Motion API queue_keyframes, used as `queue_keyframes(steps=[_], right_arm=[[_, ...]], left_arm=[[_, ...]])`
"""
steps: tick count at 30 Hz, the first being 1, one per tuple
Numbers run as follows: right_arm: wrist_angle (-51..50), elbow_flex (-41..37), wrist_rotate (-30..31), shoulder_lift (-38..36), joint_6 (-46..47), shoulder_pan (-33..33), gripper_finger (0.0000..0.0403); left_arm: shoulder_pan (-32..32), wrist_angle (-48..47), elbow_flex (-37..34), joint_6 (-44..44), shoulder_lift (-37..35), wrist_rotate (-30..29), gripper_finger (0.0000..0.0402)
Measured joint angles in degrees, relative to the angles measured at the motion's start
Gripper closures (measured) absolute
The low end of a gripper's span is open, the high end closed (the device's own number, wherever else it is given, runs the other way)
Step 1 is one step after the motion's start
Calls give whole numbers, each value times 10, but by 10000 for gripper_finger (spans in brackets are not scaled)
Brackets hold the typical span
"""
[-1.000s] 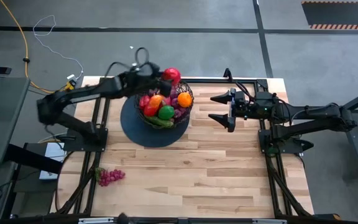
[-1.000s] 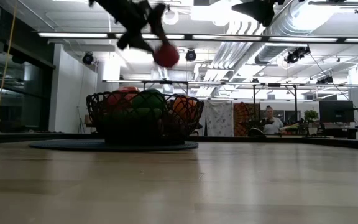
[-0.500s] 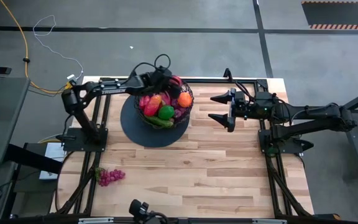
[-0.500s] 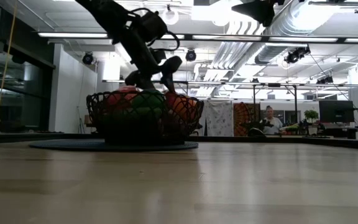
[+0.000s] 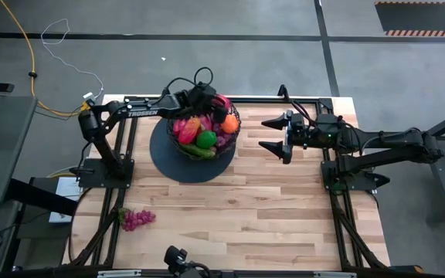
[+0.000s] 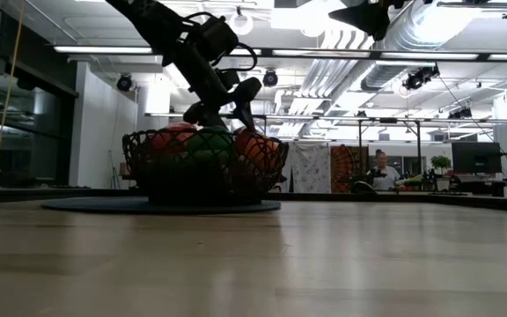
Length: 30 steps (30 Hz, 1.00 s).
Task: Build produce basket
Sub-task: Put the red apple into the black basket, then put the grapes into the black basket
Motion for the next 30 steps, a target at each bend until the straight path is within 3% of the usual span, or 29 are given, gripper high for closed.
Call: queue_keyframes(steps=[8,16,21,26,30], right_arm=[[-1,0,0,0,0,0,11],[-1,0,0,0,-8,0,11],[-1,0,0,0,-11,0,11],[-1,0,0,0,-11,0,11],[-1,0,0,0,-11,0,11]], left_arm=[[4,-8,0,36,-34,53,10],[8,-38,0,65,-120,57,7],[-3,-62,-3,62,-210,129,7],[-83,-15,-45,75,-322,162,7],[-192,69,-120,64,-396,75,7]])
